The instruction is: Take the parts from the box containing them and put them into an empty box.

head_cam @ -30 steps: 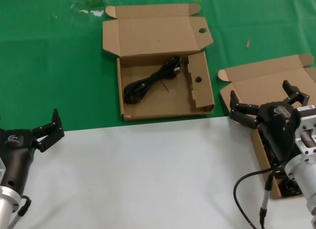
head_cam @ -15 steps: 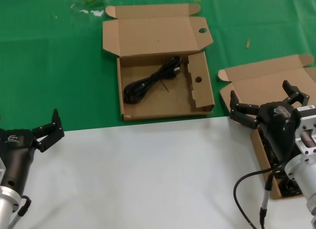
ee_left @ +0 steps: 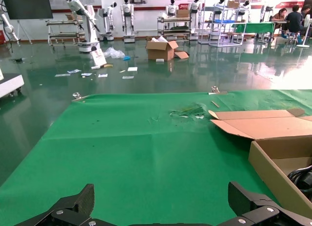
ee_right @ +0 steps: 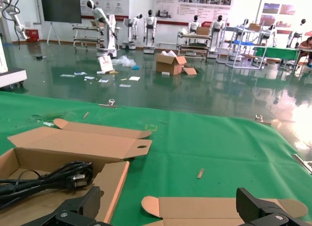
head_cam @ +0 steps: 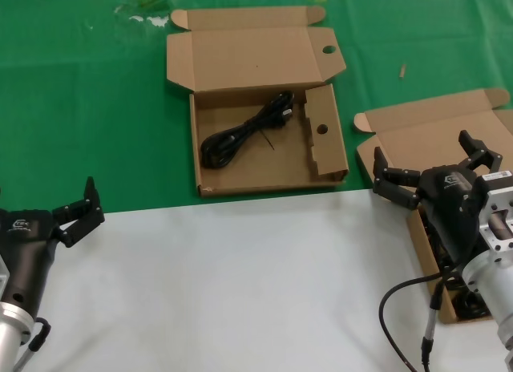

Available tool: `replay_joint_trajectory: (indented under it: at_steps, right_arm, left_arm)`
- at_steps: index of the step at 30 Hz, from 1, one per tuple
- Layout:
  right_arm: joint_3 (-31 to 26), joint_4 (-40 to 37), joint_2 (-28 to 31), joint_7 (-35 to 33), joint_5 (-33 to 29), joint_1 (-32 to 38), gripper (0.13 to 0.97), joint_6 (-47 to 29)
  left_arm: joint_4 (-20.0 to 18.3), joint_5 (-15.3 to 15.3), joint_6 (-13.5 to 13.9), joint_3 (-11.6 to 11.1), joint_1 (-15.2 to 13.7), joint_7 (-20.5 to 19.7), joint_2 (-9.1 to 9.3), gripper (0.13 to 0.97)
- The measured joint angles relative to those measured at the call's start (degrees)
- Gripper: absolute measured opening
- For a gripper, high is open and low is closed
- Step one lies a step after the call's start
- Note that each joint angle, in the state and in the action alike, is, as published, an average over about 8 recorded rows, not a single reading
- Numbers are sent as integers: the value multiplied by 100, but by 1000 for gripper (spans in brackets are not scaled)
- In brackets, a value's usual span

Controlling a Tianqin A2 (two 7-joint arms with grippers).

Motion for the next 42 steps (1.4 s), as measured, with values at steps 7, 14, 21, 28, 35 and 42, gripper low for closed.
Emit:
replay_joint_trajectory:
  at_steps: [7, 14, 21, 28, 35, 42]
  right_arm:
    - [0, 0, 0, 0, 0, 0, 966, 0]
    - [0, 0, 0, 0, 0, 0, 966, 0]
    - [0, 0, 0, 0, 0, 0, 966, 0]
    - [0, 0, 0, 0, 0, 0, 966, 0]
    - [0, 0, 0, 0, 0, 0, 966, 0]
    - [0, 0, 0, 0, 0, 0, 966, 0]
  left_arm:
    - [0, 0, 0, 0, 0, 0, 0, 966]
    - [0, 0, 0, 0, 0, 0, 0, 966]
    - [0, 0, 0, 0, 0, 0, 0, 966]
    - [0, 0, 0, 0, 0, 0, 0, 966]
    - [0, 0, 0, 0, 0, 0, 0, 966]
    - [0, 0, 0, 0, 0, 0, 0, 966]
